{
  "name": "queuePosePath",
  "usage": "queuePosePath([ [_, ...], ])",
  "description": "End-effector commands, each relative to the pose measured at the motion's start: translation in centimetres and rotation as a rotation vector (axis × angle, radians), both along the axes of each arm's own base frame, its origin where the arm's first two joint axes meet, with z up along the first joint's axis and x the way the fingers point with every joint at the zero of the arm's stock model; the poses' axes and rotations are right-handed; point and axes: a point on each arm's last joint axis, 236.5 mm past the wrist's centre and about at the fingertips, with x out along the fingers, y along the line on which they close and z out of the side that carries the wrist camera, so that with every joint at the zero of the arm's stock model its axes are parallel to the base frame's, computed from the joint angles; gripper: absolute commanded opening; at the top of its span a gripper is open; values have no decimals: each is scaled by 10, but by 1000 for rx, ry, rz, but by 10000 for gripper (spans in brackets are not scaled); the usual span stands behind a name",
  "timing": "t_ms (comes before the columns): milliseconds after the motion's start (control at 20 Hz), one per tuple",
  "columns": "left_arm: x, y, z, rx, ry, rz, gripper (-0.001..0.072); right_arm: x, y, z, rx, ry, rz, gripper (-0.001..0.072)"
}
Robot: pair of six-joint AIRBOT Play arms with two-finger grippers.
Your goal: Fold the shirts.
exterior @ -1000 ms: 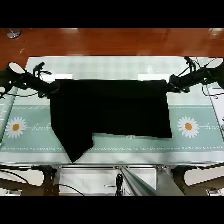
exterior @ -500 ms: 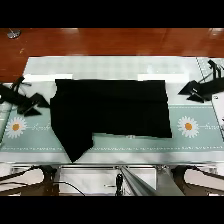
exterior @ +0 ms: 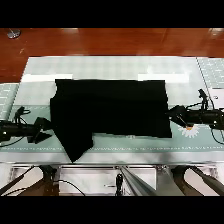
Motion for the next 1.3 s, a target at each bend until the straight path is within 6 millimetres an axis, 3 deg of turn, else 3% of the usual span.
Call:
queuePosePath([
  [0, 1, -26, -8, -32, -37, -9, 704, -2, 13, 5, 59, -27, -19, 620],
  [150, 1, -47, -14, -4, -81, -116, 700, -1, 14, 6, 68, -30, -26, 620],
  [200, 3, -51, -14, 3, -89, -133, 595, -1, 13, 6, 66, -29, -26, 620],
  [250, 2, -55, -14, 2, -91, -149, 229, -2, 5, 5, 50, -19, -40, 620],
  [300, 1, -58, -13, -7, -95, -161, 23, -3, -11, 3, 16, 4, -67, 620],
  [400, 1, -59, -10, -9, -118, -197, 21, -23, -36, -5, -24, 94, -94, 619],
  [450, 4, -57, -10, -2, -126, -190, 21, -40, -34, -13, -21, 170, -85, 619],
  [550, 12, -60, -6, -18, -145, -155, 21, -69, -14, -28, 11, 265, -38, 619],
  [650, 17, -62, -3, -33, -156, -135, 21, -83, 0, -38, 17, 301, 6, 619],
  [1000, 16, -63, -3, -35, -154, -138, 21, -77, 0, -49, -26, 313, 40, 619],
  [1100, 16, -63, -3, -36, -153, -138, 21, -68, -12, -40, -75, 288, 71, 619],
  [1250, 16, -63, -3, -36, -153, -138, 21, -78, -51, -43, -240, 365, 85, 619],
])
